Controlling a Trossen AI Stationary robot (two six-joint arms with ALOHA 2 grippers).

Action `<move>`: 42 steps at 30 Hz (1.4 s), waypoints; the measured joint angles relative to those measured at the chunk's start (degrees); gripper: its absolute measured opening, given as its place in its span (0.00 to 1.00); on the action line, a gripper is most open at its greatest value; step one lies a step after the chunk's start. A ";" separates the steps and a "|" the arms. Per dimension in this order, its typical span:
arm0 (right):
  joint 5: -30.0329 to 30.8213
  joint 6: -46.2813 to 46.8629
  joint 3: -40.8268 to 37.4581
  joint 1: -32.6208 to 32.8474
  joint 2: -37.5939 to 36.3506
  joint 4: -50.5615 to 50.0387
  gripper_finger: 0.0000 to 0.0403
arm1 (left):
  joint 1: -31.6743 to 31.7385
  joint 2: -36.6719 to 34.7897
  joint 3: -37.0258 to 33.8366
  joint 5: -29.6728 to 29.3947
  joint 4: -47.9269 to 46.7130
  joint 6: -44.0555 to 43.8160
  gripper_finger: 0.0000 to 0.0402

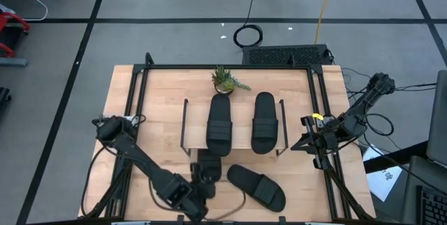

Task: Pick and place slides into the shelf
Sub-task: Put the black sandal under the shelf

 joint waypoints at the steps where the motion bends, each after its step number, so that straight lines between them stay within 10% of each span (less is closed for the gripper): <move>1: 0.00 -0.04 0.00 0.00 0.00 0.00 0.00 | -0.28 0.01 -0.41 1.62 2.42 1.61 0.41; 7: 0.00 -0.06 0.00 0.00 -0.01 0.00 0.00 | -0.79 0.37 -4.96 5.44 8.34 9.48 0.03; 42: 0.04 -0.08 0.02 0.01 0.34 0.39 0.00 | 2.76 0.33 -22.96 -0.28 24.90 3.77 0.00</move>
